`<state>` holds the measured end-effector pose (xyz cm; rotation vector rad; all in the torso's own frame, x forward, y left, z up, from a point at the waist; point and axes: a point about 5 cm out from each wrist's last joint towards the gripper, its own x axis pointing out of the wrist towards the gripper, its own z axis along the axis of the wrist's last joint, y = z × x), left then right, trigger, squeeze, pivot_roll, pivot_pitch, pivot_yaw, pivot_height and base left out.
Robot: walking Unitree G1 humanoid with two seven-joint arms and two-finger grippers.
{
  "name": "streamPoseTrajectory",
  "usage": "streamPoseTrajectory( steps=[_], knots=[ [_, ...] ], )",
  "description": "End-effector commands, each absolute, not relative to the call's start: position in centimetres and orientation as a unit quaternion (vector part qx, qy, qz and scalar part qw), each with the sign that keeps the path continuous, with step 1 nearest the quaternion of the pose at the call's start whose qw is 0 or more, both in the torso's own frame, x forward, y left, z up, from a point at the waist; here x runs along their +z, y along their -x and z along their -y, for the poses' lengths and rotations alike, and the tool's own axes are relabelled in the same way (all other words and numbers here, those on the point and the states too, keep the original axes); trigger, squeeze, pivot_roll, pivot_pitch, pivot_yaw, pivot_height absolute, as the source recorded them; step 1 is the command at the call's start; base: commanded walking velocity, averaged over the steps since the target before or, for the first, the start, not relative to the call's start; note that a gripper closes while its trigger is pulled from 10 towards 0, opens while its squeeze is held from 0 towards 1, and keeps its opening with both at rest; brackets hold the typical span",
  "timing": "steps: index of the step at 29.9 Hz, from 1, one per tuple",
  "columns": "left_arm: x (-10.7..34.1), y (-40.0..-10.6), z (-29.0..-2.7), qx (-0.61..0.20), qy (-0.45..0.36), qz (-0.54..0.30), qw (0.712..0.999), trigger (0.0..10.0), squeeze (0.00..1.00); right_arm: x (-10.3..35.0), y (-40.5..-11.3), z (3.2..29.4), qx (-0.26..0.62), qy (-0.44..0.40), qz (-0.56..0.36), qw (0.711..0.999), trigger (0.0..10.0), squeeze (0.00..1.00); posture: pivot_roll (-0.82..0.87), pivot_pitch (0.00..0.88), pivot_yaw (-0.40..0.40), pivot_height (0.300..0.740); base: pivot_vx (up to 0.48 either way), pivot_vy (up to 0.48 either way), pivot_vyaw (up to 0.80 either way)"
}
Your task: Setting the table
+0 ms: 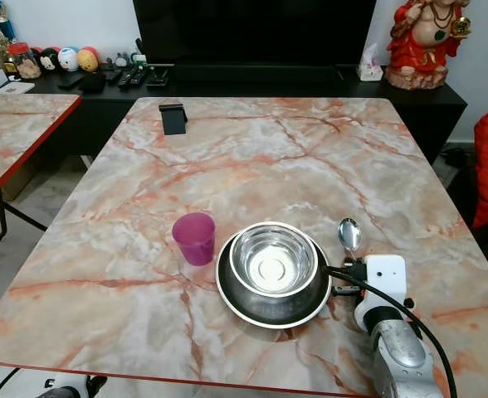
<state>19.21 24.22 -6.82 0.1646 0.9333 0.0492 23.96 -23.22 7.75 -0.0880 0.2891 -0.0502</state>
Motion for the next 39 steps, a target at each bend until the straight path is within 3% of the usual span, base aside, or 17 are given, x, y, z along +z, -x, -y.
streamPoseTrajectory(
  steps=[1, 2, 3, 4, 24, 25, 28, 29, 39],
  knots=[
    [-6.88, -18.90, -24.65, 0.025, -0.087, -0.456, 0.885, 10.0, 0.00, 7.59, -24.13, 23.11, -0.023, 0.043, -0.148, 0.988, 10.0, 0.20, -0.05, 0.000, 0.026, 0.731, 0.000, 0.000, 0.00],
    [-6.88, -18.90, -24.65, 0.025, -0.087, -0.456, 0.885, 10.0, 0.00, 7.59, -24.13, 23.11, -0.023, 0.043, -0.148, 0.988, 10.0, 0.20, -0.05, 0.000, 0.026, 0.731, 0.000, 0.000, 0.00],
    [-6.88, -18.90, -24.65, 0.025, -0.087, -0.456, 0.885, 10.0, 0.00, 7.60, -24.14, 23.11, -0.023, 0.043, -0.148, 0.988, 10.0, 0.28, -0.05, 0.000, 0.026, 0.731, 0.000, 0.000, 0.00],
    [-6.88, -18.90, -24.64, 0.025, -0.087, -0.456, 0.885, 10.0, 0.00, 7.61, -24.20, 23.08, -0.023, 0.042, -0.147, 0.988, 10.0, 0.29, -0.05, 0.000, 0.026, 0.731, 0.000, 0.000, 0.00],
    [-6.87, -18.94, -24.62, 0.025, -0.088, -0.456, 0.886, 10.0, 0.00, 7.33, -24.33, 23.20, -0.034, 0.041, -0.153, 0.987, 10.0, 0.31, -0.05, 0.000, 0.029, 0.731, 0.000, 0.000, 0.00],
    [-6.87, -18.93, -24.61, 0.024, -0.088, -0.456, 0.885, 10.0, 0.00, 7.32, -24.32, 23.20, -0.034, 0.040, -0.153, 0.987, 10.0, 0.41, -0.05, 0.000, 0.028, 0.731, 0.000, 0.000, 0.00],
    [-6.87, -18.92, -24.63, 0.024, -0.089, -0.456, 0.885, 10.0, 0.00, 7.31, -24.35, 23.13, -0.034, 0.039, -0.154, 0.987, 10.0, 0.48, -0.05, 0.000, 0.029, 0.731, 0.000, 0.000, 0.00],
    [-6.88, -18.91, -24.63, 0.024, -0.089, -0.457, 0.885, 10.0, 0.00, 7.30, -24.36, 23.10, -0.034, 0.039, -0.154, 0.987, 10.0, 0.69, -0.05, 0.000, 0.029, 0.731, 0.000, 0.000, 0.00],
    [-6.88, -18.92, -24.63, 0.024, -0.091, -0.457, 0.884, 10.0, 0.00, 7.21, -24.43, 23.08, -0.036, 0.039, -0.156, 0.986, 10.0, 0.68, -0.05, 0.000, 0.030, 0.731, 0.000, 0.000, 0.00]
  ],
)
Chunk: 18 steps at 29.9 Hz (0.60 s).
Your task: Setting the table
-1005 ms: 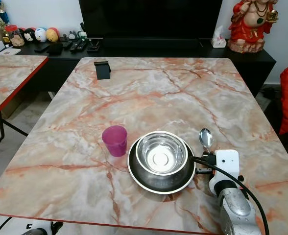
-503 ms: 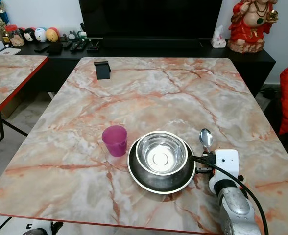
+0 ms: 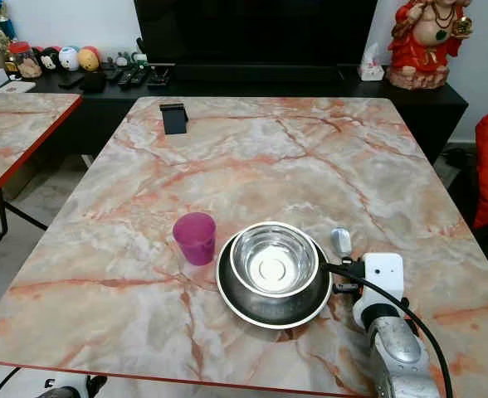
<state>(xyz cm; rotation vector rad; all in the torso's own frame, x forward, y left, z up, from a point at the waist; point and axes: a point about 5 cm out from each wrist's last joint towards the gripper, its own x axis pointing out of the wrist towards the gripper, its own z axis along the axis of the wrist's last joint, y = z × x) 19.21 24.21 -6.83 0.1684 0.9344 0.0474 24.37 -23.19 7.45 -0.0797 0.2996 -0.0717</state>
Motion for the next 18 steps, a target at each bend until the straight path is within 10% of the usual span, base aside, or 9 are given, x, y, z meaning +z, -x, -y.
streamPoseTrajectory(
  steps=[1, 5, 6, 18],
  knots=[
    [-6.9, -18.9, -24.6, 0.024, -0.092, -0.457, 0.884, 10.0, 0.00, 7.2, -24.4, 23.1, -0.036, 0.039, -0.156, 0.986, 10.0, 0.68, -0.05, 0.000, 0.030, 0.731, 0.000, 0.000, 0.00],
    [-6.9, -18.9, -24.6, 0.024, -0.092, -0.458, 0.884, 10.0, 0.00, 7.3, -24.5, 23.1, -0.037, 0.042, -0.152, 0.987, 10.0, 0.56, -0.05, 0.000, 0.030, 0.731, 0.000, 0.000, 0.00],
    [-6.9, -18.9, -24.7, 0.024, -0.091, -0.458, 0.884, 10.0, 0.00, 7.5, -24.6, 23.1, -0.040, 0.045, -0.145, 0.988, 10.0, 0.00, -0.05, 0.000, 0.030, 0.731, 0.000, 0.000, 0.00],
    [-6.9, -19.0, -24.6, 0.024, -0.091, -0.457, 0.884, 10.0, 0.00, 9.6, -25.3, 23.6, -0.060, 0.051, -0.081, 0.994, 10.0, 0.00, -0.05, 0.000, 0.030, 0.731, 0.000, 0.000, 0.00]
  ],
)
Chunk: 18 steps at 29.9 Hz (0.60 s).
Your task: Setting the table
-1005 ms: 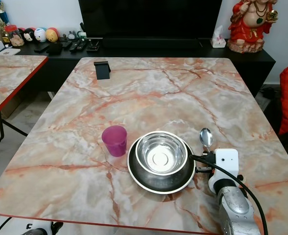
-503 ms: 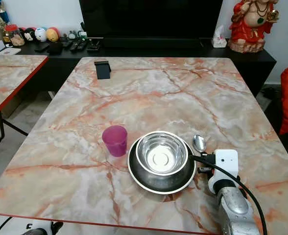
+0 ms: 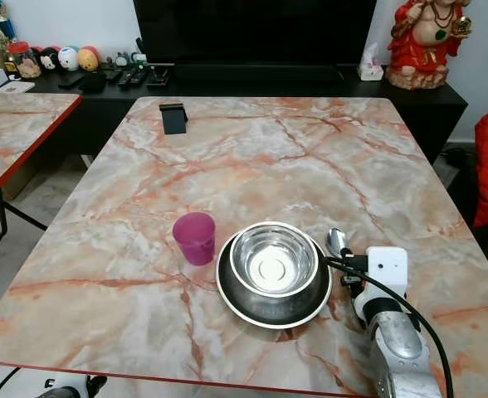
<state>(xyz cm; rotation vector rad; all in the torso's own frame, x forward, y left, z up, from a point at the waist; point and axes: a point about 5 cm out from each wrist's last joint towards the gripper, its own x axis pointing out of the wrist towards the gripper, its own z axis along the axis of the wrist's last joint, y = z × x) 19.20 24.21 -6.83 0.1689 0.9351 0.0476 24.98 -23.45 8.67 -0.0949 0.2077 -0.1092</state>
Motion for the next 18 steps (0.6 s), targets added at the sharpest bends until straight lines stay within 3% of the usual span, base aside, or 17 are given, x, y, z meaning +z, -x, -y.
streamPoseTrajectory(
  steps=[1, 10, 18],
  knots=[
    [-6.8, -19.0, -24.7, 0.025, -0.090, -0.457, 0.885, 10.0, 0.00, 10.3, -25.5, 23.8, -0.068, 0.053, -0.057, 0.995, 10.0, 0.00, -0.05, 0.000, 0.032, 0.731, 0.000, 0.000, 0.00],
    [-6.8, -19.0, -24.7, 0.024, -0.090, -0.456, 0.885, 10.0, 0.00, 14.6, -26.2, 24.6, -0.111, 0.037, 0.069, 0.991, 10.0, 0.00, -0.05, 0.000, 0.033, 0.731, 0.000, 0.000, 0.00],
    [-6.7, -19.2, -24.7, 0.022, -0.093, -0.454, 0.886, 10.0, 0.00, 21.0, -27.9, 24.4, -0.127, 0.043, 0.201, 0.970, 10.0, 0.00, -0.06, 0.000, 0.048, 0.731, 0.000, 0.000, 0.00]
  ],
)
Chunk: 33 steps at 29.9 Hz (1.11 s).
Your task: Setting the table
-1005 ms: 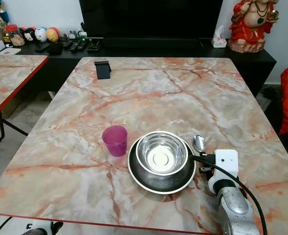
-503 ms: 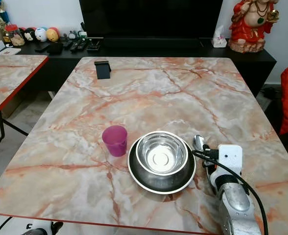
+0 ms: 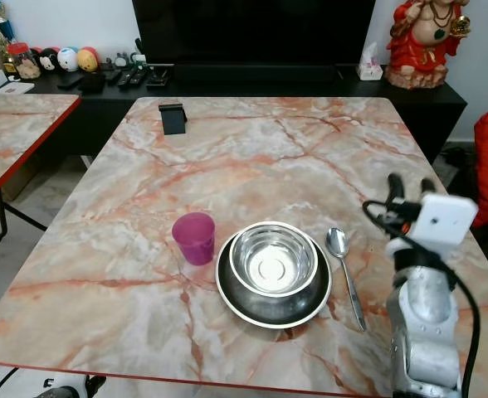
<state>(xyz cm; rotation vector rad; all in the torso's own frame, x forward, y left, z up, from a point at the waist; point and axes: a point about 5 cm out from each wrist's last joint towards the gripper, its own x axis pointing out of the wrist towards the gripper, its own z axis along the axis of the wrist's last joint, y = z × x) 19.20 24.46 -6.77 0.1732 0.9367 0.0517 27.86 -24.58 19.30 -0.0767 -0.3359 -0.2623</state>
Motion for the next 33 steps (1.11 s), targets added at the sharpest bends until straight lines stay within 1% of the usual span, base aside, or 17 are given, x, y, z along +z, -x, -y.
streamPoseTrajectory(
  steps=[1, 5, 7, 9, 19, 21, 22, 24, 27, 33],
  knots=[
    [-6.7, -19.3, -24.7, 0.022, -0.093, -0.454, 0.886, 10.0, 0.00, 21.4, -28.1, 24.3, -0.124, 0.044, 0.207, 0.969, 10.0, 0.00, -0.06, 0.000, 0.050, 0.731, 0.000, 0.000, 0.00],
    [-6.6, -19.4, -24.8, 0.023, -0.093, -0.452, 0.887, 10.0, 0.00, 22.9, -28.7, 23.6, -0.111, 0.049, 0.232, 0.965, 10.0, 0.00, -0.06, 0.000, 0.055, 0.731, 0.000, 0.000, 0.00],
    [-6.6, -19.4, -24.7, 0.023, -0.093, -0.451, 0.887, 10.0, 0.00, 24.7, -29.3, 22.6, -0.093, 0.064, 0.259, 0.959, 10.0, 0.00, -0.06, 0.000, 0.058, 0.731, 0.000, 0.000, 0.00],
    [-6.5, -19.5, -24.8, 0.024, -0.093, -0.451, 0.887, 10.0, 0.00, 25.5, -29.8, 22.1, -0.086, 0.059, 0.271, 0.957, 10.0, 0.00, -0.05, 0.000, 0.059, 0.731, 0.000, 0.000, 0.00],
    [-6.4, -19.4, -25.3, 0.028, -0.099, -0.452, 0.886, 10.0, 0.00, 27.7, -30.5, 20.5, -0.068, 0.049, 0.310, 0.947, 10.0, 0.00, -0.04, 0.000, 0.078, 0.731, 0.000, 0.000, 0.00],
    [-6.4, -19.4, -25.4, 0.028, -0.100, -0.452, 0.886, 10.0, 0.00, 27.2, -30.6, 21.0, -0.075, 0.053, 0.299, 0.950, 10.0, 0.00, -0.04, 0.000, 0.078, 0.731, 0.000, 0.000, 0.00],
    [-6.4, -19.3, -25.4, 0.028, -0.100, -0.452, 0.886, 10.0, 0.00, 26.1, -30.6, 21.6, -0.090, 0.055, 0.278, 0.955, 10.0, 0.00, -0.04, 0.000, 0.074, 0.731, 0.000, 0.000, 0.00],
    [-6.4, -19.3, -25.4, 0.029, -0.099, -0.451, 0.887, 10.0, 0.00, 25.1, -30.6, 22.1, -0.103, 0.055, 0.260, 0.958, 10.0, 0.00, -0.04, 0.000, 0.069, 0.731, 0.000, 0.000, 0.00],
    [-6.5, -19.2, -25.5, 0.037, -0.096, -0.449, 0.888, 10.0, 0.00, 22.3, -29.6, 23.1, -0.127, 0.048, 0.219, 0.966, 10.0, 0.00, -0.03, 0.000, 0.052, 0.731, 0.000, 0.000, 0.00],
    [-6.5, -19.0, -25.6, 0.044, -0.093, -0.447, 0.889, 10.0, 0.00, 19.9, -28.2, 23.7, -0.139, 0.044, 0.187, 0.971, 10.0, 0.00, -0.04, 0.000, 0.037, 0.731, 0.000, 0.000, 0.00]
  ],
)
